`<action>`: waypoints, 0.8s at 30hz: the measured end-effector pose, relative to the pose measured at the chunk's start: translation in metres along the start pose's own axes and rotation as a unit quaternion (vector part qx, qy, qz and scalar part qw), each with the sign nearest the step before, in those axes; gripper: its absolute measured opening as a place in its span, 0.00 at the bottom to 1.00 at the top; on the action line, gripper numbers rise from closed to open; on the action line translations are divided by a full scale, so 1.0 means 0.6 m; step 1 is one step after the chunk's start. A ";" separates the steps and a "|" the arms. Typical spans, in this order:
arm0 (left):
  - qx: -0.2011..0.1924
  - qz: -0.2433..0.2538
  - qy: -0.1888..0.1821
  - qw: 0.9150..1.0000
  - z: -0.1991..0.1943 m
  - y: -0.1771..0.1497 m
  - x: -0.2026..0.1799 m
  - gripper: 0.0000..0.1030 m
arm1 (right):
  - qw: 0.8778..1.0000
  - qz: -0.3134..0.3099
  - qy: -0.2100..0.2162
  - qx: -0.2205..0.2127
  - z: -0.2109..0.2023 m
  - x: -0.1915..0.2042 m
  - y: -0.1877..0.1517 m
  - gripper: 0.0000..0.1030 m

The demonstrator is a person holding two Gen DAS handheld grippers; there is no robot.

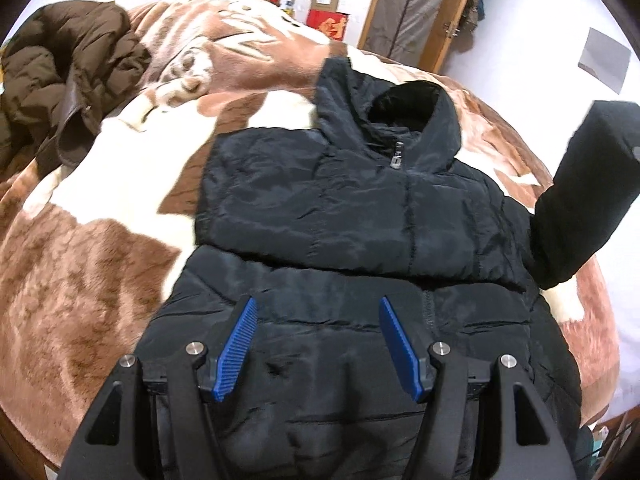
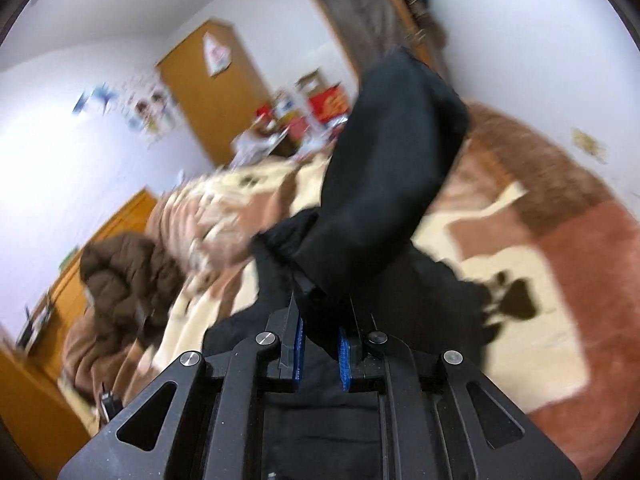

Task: Fold large clothes
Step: 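Grasp the other sleeve with the right tool and fold it across the body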

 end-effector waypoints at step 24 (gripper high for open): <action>-0.003 -0.045 -0.029 0.999 0.026 0.032 0.048 0.68 | 0.987 -0.028 0.043 0.155 0.180 0.004 -0.190 0.59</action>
Point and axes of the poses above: each gripper's, at about its wrist camera, not at the fingertips, and z roughly the way its jaws point, x to its left, y to its top, the point moved 9 cm from there along z, roughly the way its jaws point, and after that the axes turned 14 degrees about z, right-handed, at the moved point
